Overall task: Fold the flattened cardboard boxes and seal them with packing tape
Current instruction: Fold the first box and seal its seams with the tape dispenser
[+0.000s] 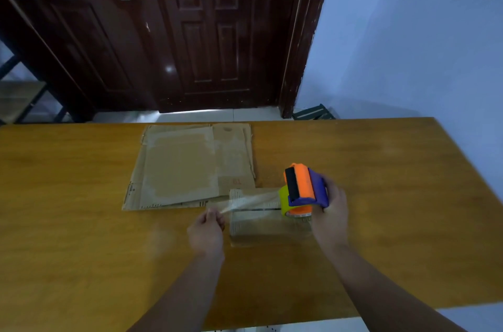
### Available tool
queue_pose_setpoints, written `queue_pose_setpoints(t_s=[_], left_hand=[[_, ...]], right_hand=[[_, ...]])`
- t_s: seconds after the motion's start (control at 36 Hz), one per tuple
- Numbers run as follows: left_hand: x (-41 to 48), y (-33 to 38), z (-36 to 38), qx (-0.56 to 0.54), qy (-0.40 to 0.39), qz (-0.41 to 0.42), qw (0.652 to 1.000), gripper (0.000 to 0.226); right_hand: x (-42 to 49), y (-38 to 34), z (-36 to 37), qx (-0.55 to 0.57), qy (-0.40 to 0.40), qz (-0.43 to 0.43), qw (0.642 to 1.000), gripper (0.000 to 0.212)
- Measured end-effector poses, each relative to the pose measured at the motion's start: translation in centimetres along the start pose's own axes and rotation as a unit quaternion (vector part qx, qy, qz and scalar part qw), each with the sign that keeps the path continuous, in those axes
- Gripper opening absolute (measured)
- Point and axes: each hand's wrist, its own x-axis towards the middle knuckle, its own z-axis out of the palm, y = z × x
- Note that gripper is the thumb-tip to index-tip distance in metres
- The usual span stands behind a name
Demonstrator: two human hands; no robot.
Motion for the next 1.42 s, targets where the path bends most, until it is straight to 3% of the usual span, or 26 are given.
queue_pose_setpoints(t_s=[0.25, 0.36, 0.58, 0.69, 0.83, 1.25, 1.36, 1.42], left_hand=[[-1.2, 1.1, -1.3, 0.065, -0.034, 0.066, 0.995, 0.016], [-1.3, 1.6, -1.3, 0.056, -0.039, 0.027, 0.997, 0.016], [-0.9, 1.4, -1.0, -0.015, -0.027, -0.019, 0.999, 0.021], [-1.0, 0.9, -0.2, -0.036, -0.017, -0.051, 0.998, 0.013], [-1.2, 0.9, 0.1, -0.021, -0.016, -0.069, 0.997, 0.007], [-0.3, 0.4, 1.0, 0.106, -0.017, -0.079, 0.991, 0.027], [0.6, 0.6, 1.2, 0.188, -0.079, -0.094, 0.975, 0.011], [0.6, 0.7, 1.3, 0.191, -0.090, -0.117, 0.970, 0.016]], right_hand=[[0.2, 0.7, 0.1, 0.004, 0.030, 0.038, 0.999, 0.051], [-0.2, 1.1, 0.7, 0.071, 0.057, 0.094, 0.991, 0.029], [-0.6, 2.0, 1.2, 0.095, 0.065, 0.177, 0.977, 0.019], [-0.6, 2.3, 0.8, 0.077, 0.068, 0.206, 0.973, 0.033], [-0.5, 1.8, 0.4, 0.059, 0.055, 0.205, 0.975, 0.039], [-0.3, 0.9, 0.1, 0.011, 0.038, 0.186, 0.982, 0.039], [-0.4, 0.7, 0.2, 0.000, 0.045, 0.188, 0.981, 0.040], [-0.4, 0.6, 0.3, -0.001, 0.049, 0.185, 0.982, 0.039]])
